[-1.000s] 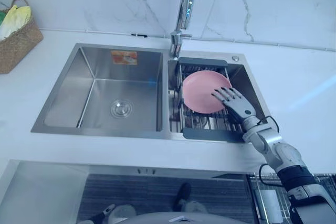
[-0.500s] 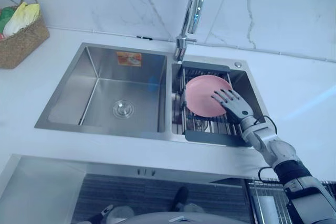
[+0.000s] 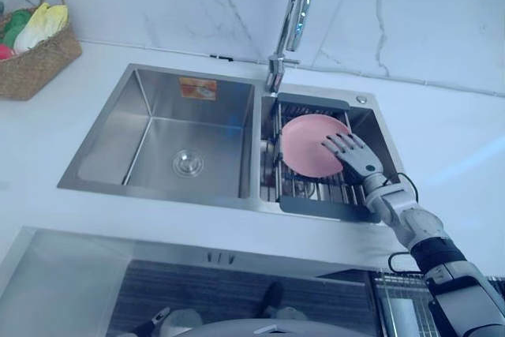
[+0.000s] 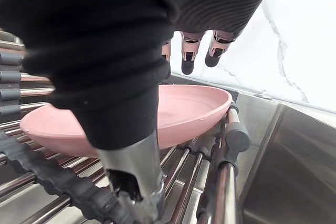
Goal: Walk over to the sink, pick up the cup, carry it to the dishwasher, place the cup inside the dishwasher, then close the dishwasher door
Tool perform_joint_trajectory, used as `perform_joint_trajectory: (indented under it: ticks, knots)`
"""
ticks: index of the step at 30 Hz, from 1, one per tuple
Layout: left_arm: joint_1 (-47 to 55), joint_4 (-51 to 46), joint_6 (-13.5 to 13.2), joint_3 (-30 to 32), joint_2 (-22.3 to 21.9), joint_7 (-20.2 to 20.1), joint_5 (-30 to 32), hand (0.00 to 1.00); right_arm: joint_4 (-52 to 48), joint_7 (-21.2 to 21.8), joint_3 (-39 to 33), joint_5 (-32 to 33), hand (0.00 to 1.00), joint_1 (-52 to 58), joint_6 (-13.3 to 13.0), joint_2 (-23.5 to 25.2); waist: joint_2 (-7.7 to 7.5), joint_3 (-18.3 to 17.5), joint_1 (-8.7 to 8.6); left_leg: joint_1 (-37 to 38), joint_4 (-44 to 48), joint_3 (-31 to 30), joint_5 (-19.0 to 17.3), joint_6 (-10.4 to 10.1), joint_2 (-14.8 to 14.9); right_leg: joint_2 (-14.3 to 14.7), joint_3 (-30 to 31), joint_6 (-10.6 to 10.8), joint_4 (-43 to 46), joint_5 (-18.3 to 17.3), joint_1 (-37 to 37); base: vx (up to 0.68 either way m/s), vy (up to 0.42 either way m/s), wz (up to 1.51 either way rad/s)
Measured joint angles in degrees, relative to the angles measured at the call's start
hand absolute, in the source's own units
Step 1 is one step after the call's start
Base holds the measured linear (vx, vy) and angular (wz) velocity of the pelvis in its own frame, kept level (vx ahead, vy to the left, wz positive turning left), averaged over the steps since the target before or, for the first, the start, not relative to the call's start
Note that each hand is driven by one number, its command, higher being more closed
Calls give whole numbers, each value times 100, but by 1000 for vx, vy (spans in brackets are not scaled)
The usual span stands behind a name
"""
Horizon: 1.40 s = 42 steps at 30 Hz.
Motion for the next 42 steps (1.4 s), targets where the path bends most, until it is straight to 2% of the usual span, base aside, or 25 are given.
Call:
perform_joint_trajectory:
  ticks: [6, 11, 12, 19, 25, 29, 35, 42]
  knots:
    - [-7, -4, -2, 11, 25, -36, 40, 0, 135, 51, 215, 19, 0, -115, 18, 16, -55, 18, 53, -4, -1, -58, 8, -7, -4, 0, 11, 16, 3, -14, 27, 4, -3, 5]
    - [-7, -3, -1, 11, 42, -77, 90, 0, 350, 288, 216, 111, 0, -257, 3, 100, -80, 26, 87, -3, 0, -75, 9, -6, -12, -2, 12, 16, 5, -14, 40, -1, -1, 1]
    - [-9, -3, -2, 11, 42, -79, 91, 0, 365, 292, 217, 113, 100, -257, 3, 99, -81, 27, 94, -1, 0, -78, 9, -5, -12, -2, 12, 16, 5, -14, 43, 0, 0, 0]
    - [-40, -2, -2, 12, 44, -81, 97, 0, 524, 290, 346, 120, 100, -295, 124, 104, -118, 46, 158, 6, 5, -155, 16, -7, -8, -6, 19, 20, 5, -32, 99, -6, -6, 5]
    - [-40, -2, -4, 30, 48, -80, 112, 0, 535, 6, 345, 120, 100, -304, 211, 229, -134, 57, 161, 4, 5, -156, 19, -9, -8, -7, 30, 21, 5, -34, 97, 0, 0, 0]
    - [-40, -5, -49, 156, 27, -81, 274, 0, 534, -517, 347, 114, 100, -304, -29, 232, -136, 64, 165, -1, 1, -156, 19, -9, -4, -4, 33, 31, 5, -44, 90, 0, 0, 0]
    - [-39, -8, -126, 195, 20, -80, 319, 0, 477, -1157, 345, 115, 100, -306, -209, 232, -153, 110, 166, -2, -3, -155, 18, -9, -2, -1, 52, 33, 5, -45, 85, 0, 0, 0]
    - [-25, -31, -167, 233, 11, -76, 323, 0, 214, -1354, 333, 261, 100, -322, -273, 207, -156, 127, 147, 1, 3, -129, 18, -9, 1, 6, 85, 34, 5, -45, 72, 0, 0, 0]
